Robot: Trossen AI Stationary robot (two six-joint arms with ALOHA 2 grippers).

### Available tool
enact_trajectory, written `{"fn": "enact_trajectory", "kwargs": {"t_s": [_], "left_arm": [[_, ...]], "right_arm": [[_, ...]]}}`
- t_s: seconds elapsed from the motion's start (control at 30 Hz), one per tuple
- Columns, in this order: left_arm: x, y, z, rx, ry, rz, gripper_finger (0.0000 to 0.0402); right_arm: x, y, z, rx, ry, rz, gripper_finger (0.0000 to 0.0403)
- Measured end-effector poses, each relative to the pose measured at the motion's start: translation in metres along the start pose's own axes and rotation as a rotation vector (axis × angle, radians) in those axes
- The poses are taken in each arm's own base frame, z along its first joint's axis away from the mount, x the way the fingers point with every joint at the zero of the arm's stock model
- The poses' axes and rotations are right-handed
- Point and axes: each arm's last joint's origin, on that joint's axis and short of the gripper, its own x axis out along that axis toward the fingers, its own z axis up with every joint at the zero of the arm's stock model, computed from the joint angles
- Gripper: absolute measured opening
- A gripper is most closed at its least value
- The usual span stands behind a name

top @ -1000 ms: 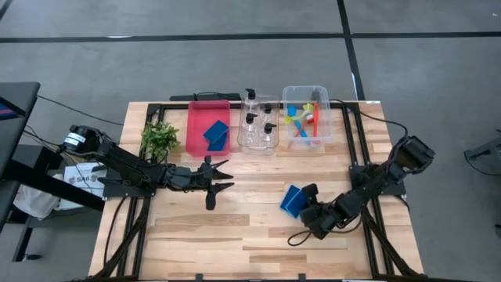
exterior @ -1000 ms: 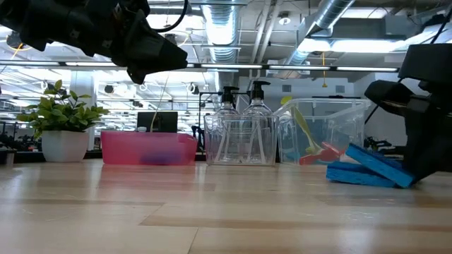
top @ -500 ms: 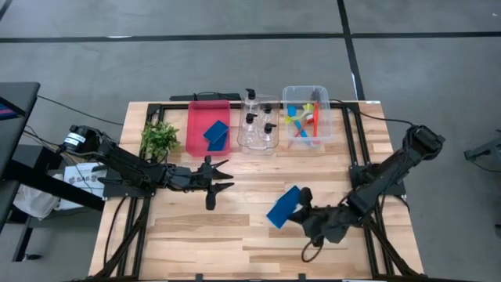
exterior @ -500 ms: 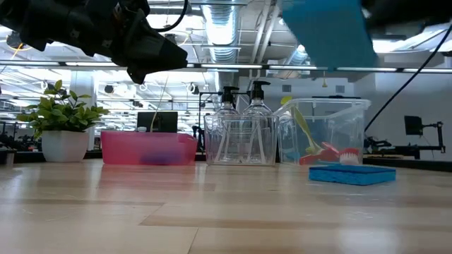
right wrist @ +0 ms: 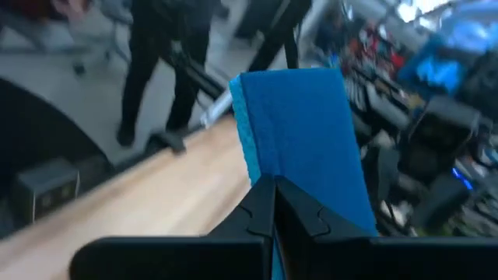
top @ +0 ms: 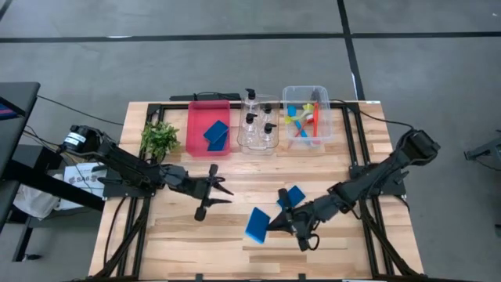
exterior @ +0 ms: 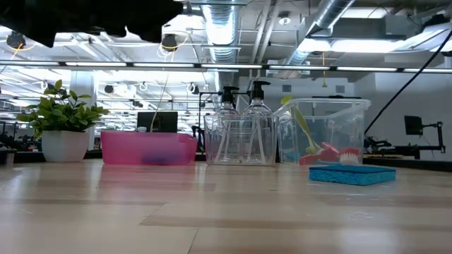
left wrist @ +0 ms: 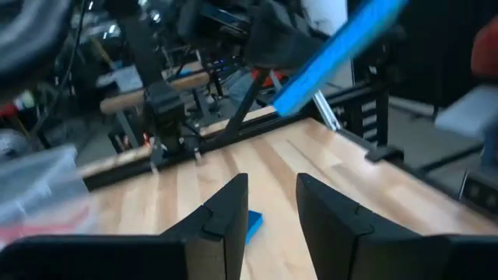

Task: Pick & Place Kitchen Sink Supplies
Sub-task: Put the blue sponge wipe into the red transparent bin

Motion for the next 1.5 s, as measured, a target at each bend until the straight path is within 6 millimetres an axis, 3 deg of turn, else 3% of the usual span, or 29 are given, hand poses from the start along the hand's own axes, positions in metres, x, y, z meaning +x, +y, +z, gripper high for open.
{"fn": "enact_trajectory", "kwargs": {"t_s": [0.2, 0.6, 0.87, 1.07, 1.27, 1.43, 1.5], "left_arm": [[0.005, -0.003, -0.006, 0.150, 0.007, -0.016, 0.0120], [0.011, -0.006, -0.010, 0.224, -0.041, -0.041, 0.0181], [0.010, -0.007, -0.007, 0.224, -0.092, -0.097, 0.0178], [0.011, -0.006, -0.004, 0.224, -0.114, -0.092, 0.0170], [0.011, -0.003, -0.001, 0.212, -0.130, -0.020, 0.0133], [0.012, 0.000, 0.000, 0.203, -0.100, 0.069, 0.0032], [0.012, 0.001, 0.000, 0.199, -0.085, 0.108, 0.0016]], "right_arm": [[0.014, -0.023, -0.007, 0.077, -0.165, 0.047, 0.0000], [0.042, -0.055, -0.059, 0.206, -0.137, 0.070, 0.0000], [0.048, -0.069, -0.075, 0.209, -0.146, 0.039, 0.0000], [0.047, -0.078, -0.076, 0.205, -0.170, 0.011, 0.0000], [0.046, -0.080, -0.076, 0.203, -0.182, -0.003, 0.0000], [0.046, -0.080, -0.076, 0.203, -0.181, -0.003, 0.0000], [0.047, -0.078, -0.075, 0.204, -0.177, -0.001, 0.0002]]}}
